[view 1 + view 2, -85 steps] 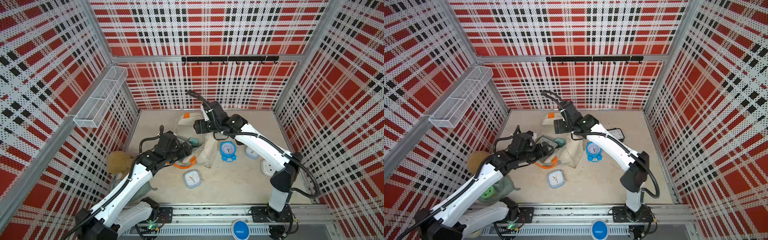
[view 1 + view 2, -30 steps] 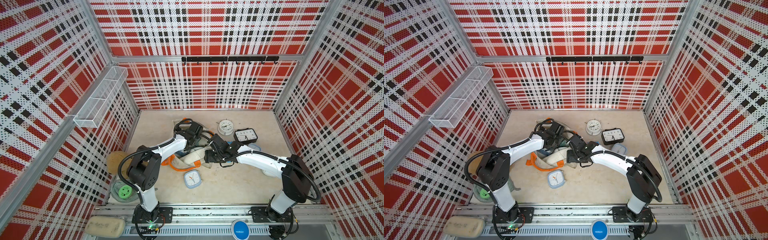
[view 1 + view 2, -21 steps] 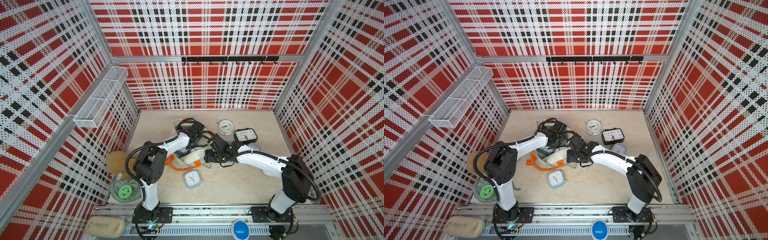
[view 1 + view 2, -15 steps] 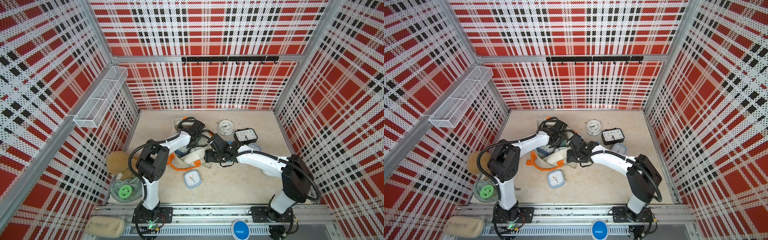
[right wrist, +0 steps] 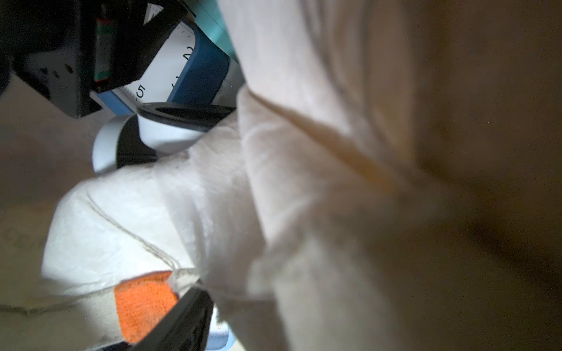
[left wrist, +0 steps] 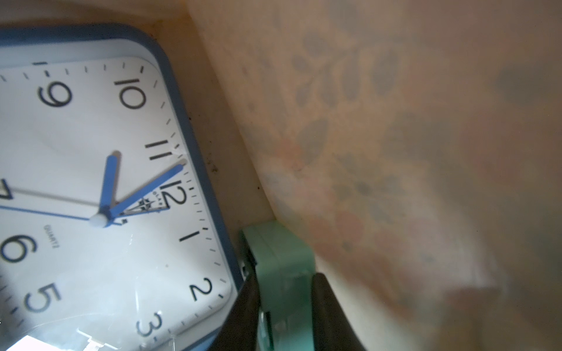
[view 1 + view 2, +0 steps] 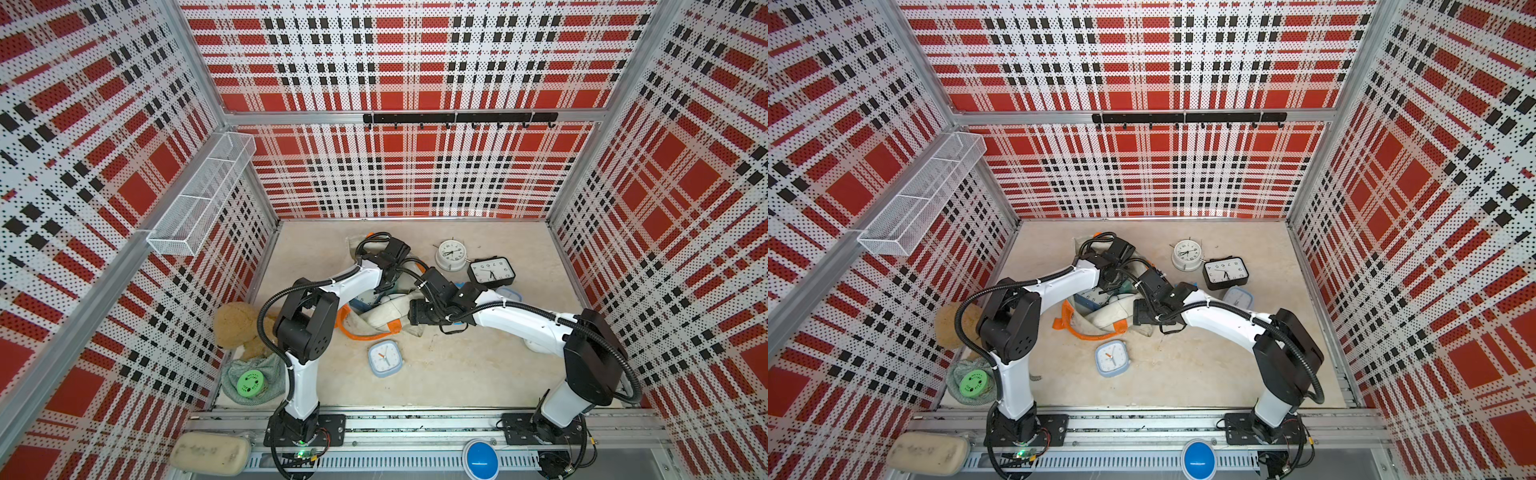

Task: Take the alarm clock out of the canvas bag
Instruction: Pick up the alarm from the canvas bag.

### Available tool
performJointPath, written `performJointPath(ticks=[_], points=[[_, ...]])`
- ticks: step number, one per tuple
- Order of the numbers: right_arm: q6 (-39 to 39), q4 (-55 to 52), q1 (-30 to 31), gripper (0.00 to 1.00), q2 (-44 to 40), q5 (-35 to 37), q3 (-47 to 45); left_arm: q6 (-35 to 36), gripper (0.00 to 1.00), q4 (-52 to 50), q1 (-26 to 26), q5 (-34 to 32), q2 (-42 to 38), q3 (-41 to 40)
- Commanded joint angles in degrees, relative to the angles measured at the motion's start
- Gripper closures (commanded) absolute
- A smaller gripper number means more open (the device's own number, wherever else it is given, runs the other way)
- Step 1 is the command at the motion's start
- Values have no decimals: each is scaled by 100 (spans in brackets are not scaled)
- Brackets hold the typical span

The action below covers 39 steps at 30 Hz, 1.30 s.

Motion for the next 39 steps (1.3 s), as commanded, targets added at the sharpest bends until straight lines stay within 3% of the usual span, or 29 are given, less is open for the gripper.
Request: performJointPath(ticks=[1, 10, 15, 16, 19, 26, 32, 39], points=[[-275, 34, 27, 24, -169, 158, 145, 36, 79, -197, -136, -6, -135, -80], [-380, -94, 11, 24, -308, 257, 336, 184, 78, -152, -118, 18, -509, -98], [-683, -19, -43, 16, -494, 227, 565, 367, 77, -157, -119, -59, -993, -215], [-777, 18, -54, 9, -546, 225, 610, 390, 77, -154, -110, -59, -1090, -253], [-1000, 112, -104, 7, -720, 220, 734, 437, 77, -153, -101, -71, -1371, -368], [-1675, 545, -310, 6, -1339, 106, 948, 903, 77, -161, -125, -123, -1943, -338], [-2967, 1074, -478, 1, -2050, -117, 791, 1590, 76, -184, -154, 256, -2376, -152], [-1887, 927, -1531, 0, -2761, -708, 656, 2314, 75, -138, -256, 737, -3160, -175]])
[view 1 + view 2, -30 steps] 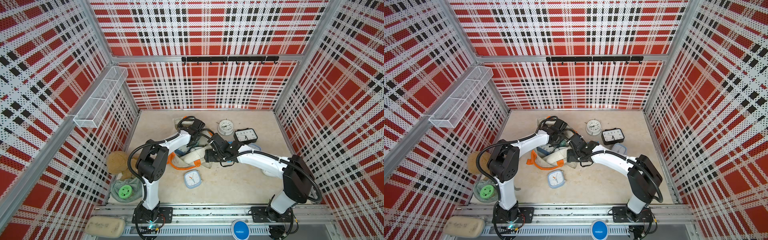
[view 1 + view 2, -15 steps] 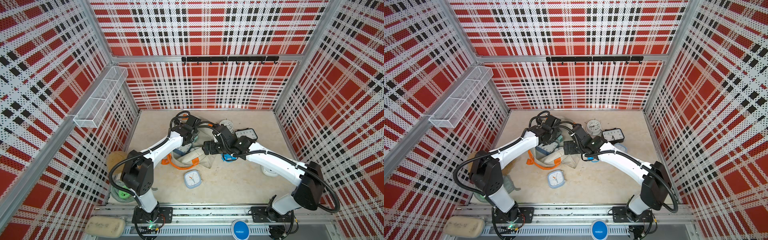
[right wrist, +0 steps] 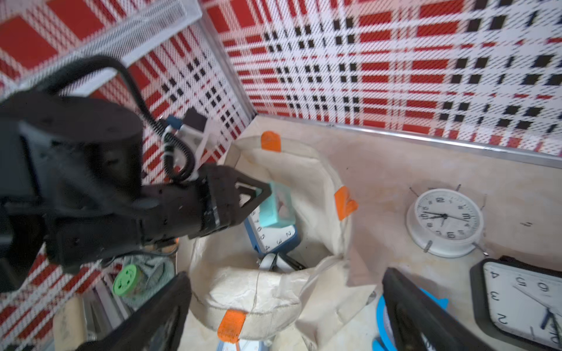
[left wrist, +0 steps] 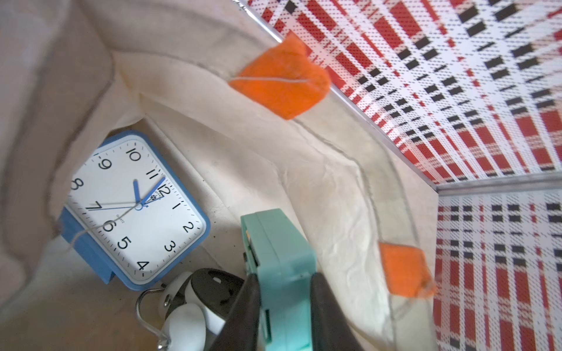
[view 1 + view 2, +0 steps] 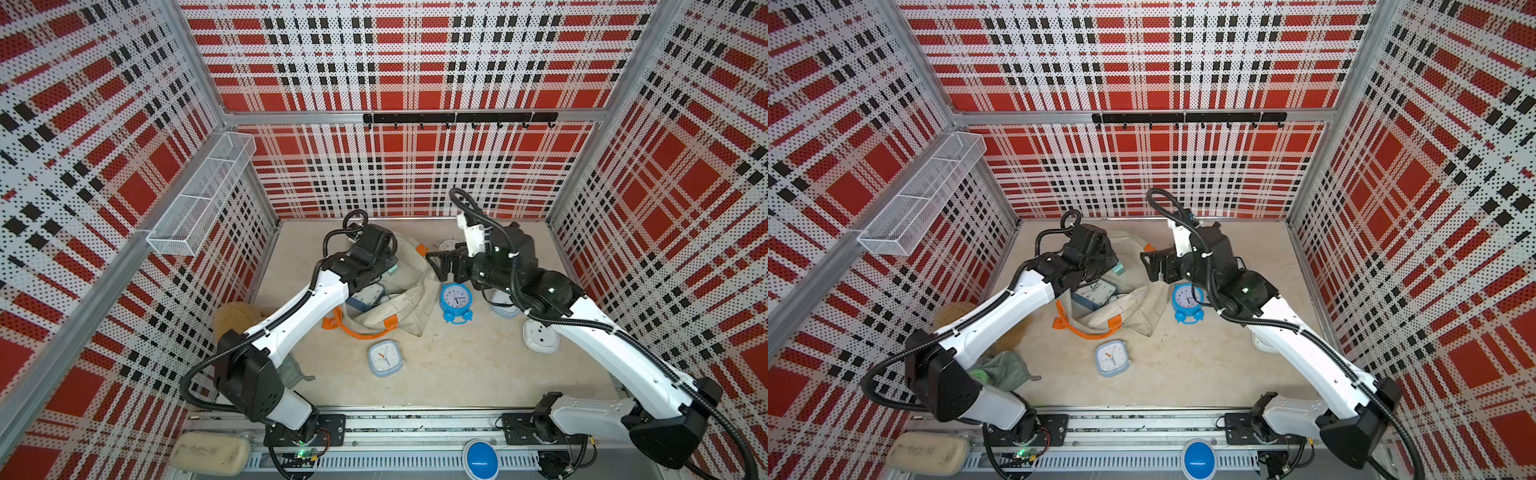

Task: Take the alarm clock out of the canvas bag
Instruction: Pick up the alarm from the canvas bag, then place the alarm at the center of the board.

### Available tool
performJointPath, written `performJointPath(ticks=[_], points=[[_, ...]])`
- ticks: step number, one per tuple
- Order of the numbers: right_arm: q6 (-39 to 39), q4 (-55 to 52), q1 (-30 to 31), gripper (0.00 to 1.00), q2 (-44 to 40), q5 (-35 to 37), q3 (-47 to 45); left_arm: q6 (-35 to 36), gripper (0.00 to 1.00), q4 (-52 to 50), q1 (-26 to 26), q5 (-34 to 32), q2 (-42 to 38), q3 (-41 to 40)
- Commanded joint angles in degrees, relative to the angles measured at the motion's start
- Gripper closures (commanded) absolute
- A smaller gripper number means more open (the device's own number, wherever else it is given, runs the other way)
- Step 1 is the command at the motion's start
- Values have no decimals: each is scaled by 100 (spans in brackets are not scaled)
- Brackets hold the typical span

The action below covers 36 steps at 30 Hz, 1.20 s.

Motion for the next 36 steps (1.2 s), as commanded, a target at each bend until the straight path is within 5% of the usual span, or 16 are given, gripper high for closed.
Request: performJointPath(ticks=[1, 9, 18, 27, 36], points=[[526, 97, -448, 0, -246, -454, -142, 533, 75, 73, -64, 272, -538, 135], [1995, 243, -870, 0, -226, -1680, -615, 1019, 73, 1116, 207, 1978, -1353, -381], [4235, 3077, -871, 0, -261, -2795, -1936, 120, 71, 2929, 557, 3091, -1677, -948], [6017, 5570, -869, 0, -255, -2437, -2814, -1086, 71, 4384, 372, 3270, -1327, -1067], [6691, 6739, -858, 0, -17, -2022, -2903, -1637, 71, 5166, 10, 3178, -924, -1052]])
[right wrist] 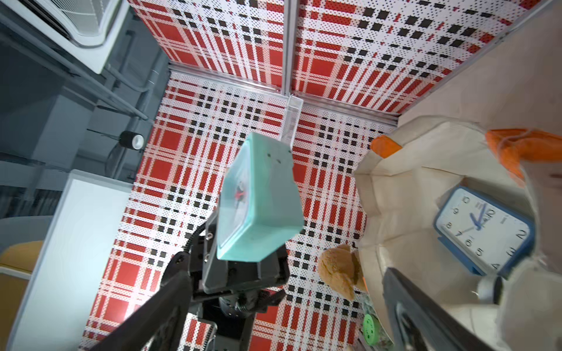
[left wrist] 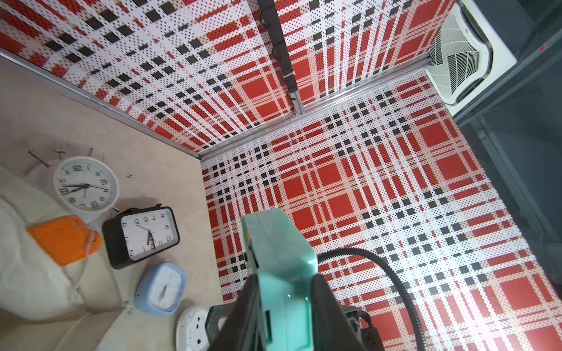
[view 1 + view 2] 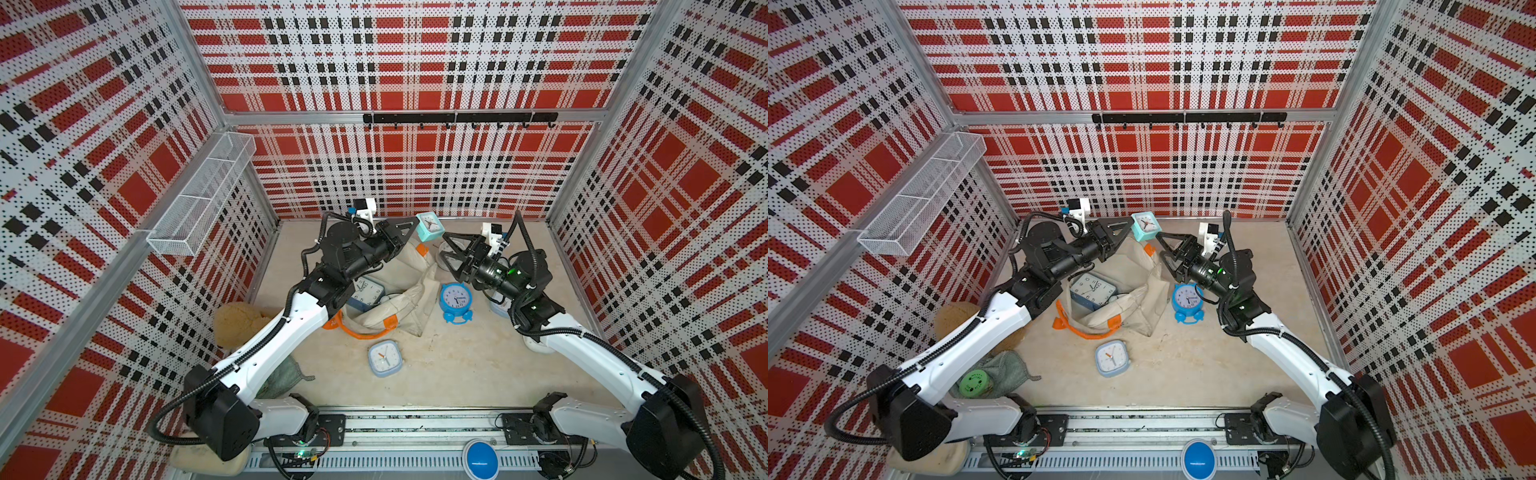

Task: Take the alarm clock out of the canvas bag
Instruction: Place the alarm at the center of the board.

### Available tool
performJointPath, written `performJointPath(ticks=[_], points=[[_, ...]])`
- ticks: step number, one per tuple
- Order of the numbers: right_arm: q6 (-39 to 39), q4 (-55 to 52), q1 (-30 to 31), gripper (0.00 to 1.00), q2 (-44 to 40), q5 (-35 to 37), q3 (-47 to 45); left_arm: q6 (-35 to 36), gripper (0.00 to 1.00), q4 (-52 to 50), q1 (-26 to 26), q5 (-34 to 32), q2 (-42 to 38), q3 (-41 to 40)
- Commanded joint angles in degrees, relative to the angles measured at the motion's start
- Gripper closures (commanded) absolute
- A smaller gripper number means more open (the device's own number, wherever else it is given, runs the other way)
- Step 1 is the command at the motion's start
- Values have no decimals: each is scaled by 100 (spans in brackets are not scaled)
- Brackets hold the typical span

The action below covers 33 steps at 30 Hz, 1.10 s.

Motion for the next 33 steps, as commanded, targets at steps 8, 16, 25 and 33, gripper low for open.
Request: performJointPath(ticks=[8, 16, 25, 33], points=[[543, 1117, 3, 4, 379, 355, 172, -592, 71, 1078, -292, 85, 303, 33], [809, 1463, 3, 22, 562, 550, 168, -538, 71, 1171, -458, 139, 374, 27], [920, 1534, -6, 37, 544, 716, 145, -511, 70, 1255, -546, 209, 419, -72], [1002, 1522, -6, 52, 532, 722, 65, -400, 67, 1274, -569, 281, 408, -87]])
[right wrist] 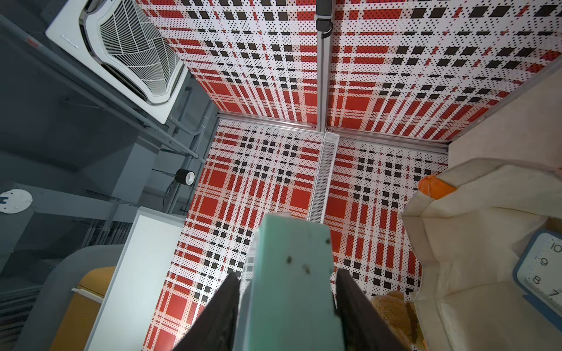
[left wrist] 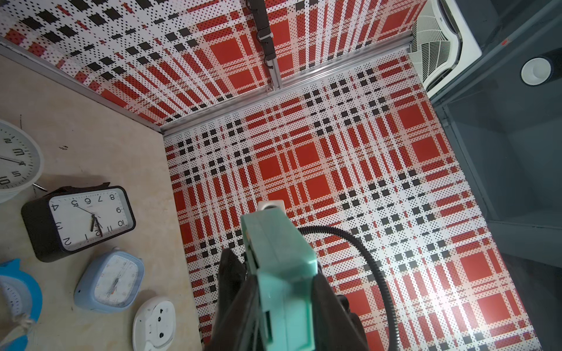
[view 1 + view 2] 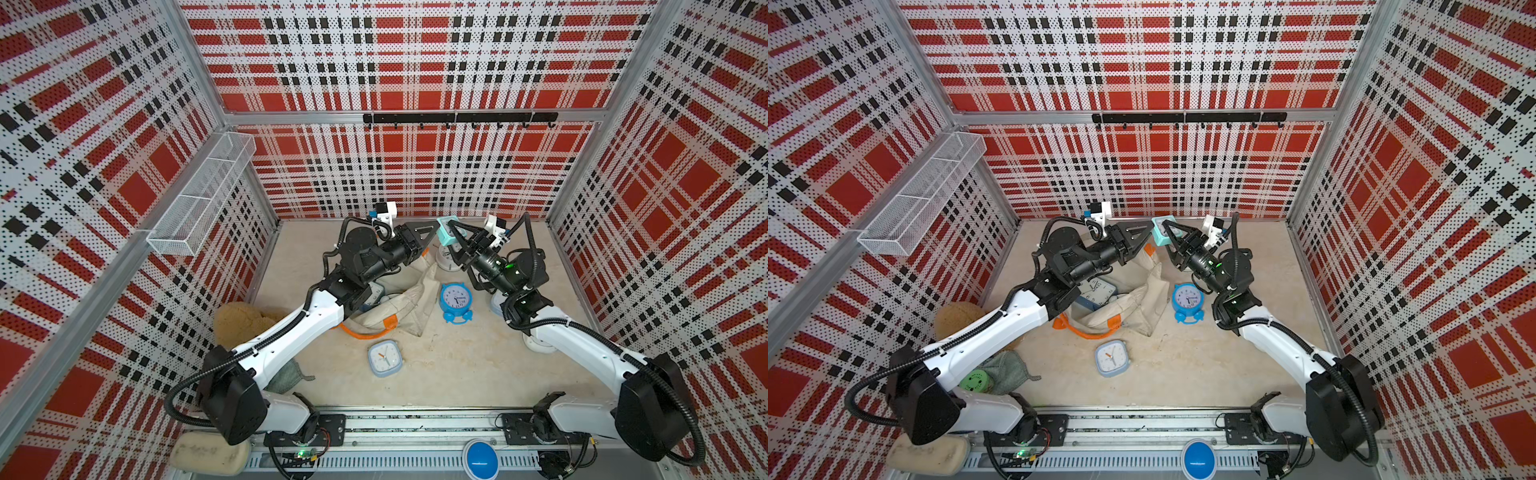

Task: Take the alarm clock out of the canvas bag
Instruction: Place the alarm at the center of the board.

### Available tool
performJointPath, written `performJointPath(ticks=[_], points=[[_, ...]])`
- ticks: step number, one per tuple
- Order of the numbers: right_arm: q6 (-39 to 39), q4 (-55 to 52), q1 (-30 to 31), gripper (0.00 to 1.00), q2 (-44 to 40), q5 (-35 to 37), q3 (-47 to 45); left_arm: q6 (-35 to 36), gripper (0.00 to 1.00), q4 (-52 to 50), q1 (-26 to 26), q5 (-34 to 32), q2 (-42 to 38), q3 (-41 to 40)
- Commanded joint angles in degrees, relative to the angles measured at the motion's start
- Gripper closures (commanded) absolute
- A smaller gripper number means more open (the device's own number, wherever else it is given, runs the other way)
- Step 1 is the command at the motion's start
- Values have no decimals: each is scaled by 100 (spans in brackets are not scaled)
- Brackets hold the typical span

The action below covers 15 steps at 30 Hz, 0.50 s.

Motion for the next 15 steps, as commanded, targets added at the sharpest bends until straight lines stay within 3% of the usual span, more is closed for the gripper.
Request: performJointPath(ticks=[1, 8, 15], points=[[110, 188, -8, 53, -2, 69, 0, -1, 67, 398, -69, 195, -10, -42], [126, 86, -4, 61, -50, 88, -39, 171, 60, 215, -69, 97, -60, -84], [7, -48, -11, 66, -87, 17, 11, 536, 31, -405, -62, -166, -240, -25]])
